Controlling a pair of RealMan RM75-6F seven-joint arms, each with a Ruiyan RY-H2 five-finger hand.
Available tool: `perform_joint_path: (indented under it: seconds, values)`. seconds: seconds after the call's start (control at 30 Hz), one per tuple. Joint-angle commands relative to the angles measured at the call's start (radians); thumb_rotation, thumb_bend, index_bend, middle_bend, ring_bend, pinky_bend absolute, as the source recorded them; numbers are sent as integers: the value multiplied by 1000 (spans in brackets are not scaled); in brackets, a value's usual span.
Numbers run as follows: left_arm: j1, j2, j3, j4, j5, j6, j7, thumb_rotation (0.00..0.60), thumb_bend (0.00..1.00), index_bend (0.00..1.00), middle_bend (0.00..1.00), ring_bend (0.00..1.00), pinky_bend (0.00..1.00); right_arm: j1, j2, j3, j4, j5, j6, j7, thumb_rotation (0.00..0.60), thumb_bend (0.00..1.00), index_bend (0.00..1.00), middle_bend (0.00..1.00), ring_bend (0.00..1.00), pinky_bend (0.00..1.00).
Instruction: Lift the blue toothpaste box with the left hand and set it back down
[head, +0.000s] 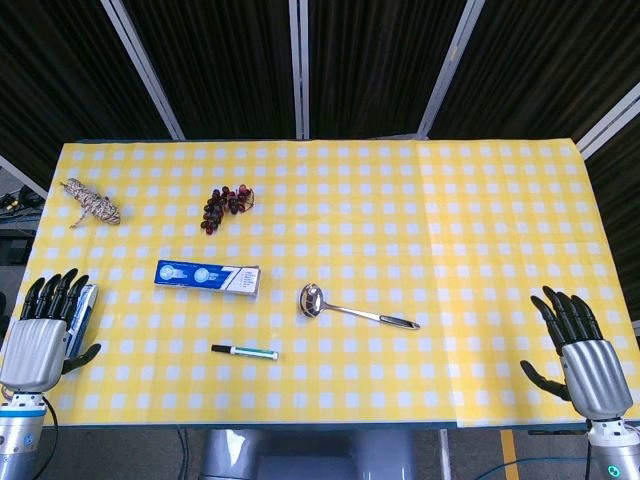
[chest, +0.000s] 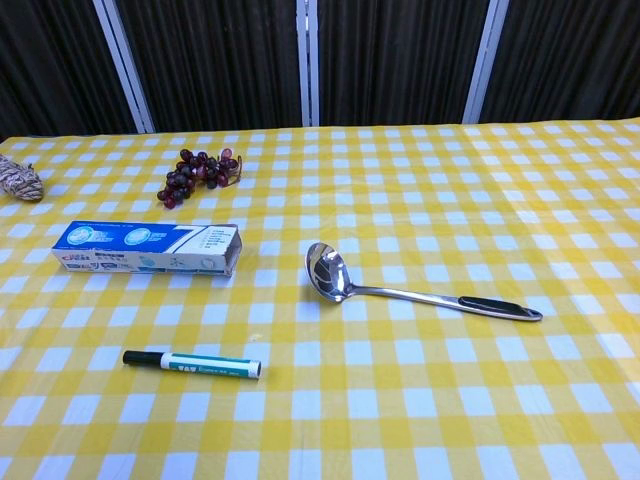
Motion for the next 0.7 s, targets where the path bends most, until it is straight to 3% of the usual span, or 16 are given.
perform_joint_path:
  seconds: [0.03, 0.7]
  values:
    - [-1, 0, -2, 1, -3, -3, -2, 600, 0, 0, 0, 0, 0, 2, -2, 1, 1, 3, -4, -2, 600, 117, 2, 0, 0, 0]
    - [-9, -8, 0, 6, -5, -16, 8, 600, 0, 0, 0, 0, 0, -3, 3, 0, -4, -1, 8, 4, 600, 117, 2, 0, 0, 0]
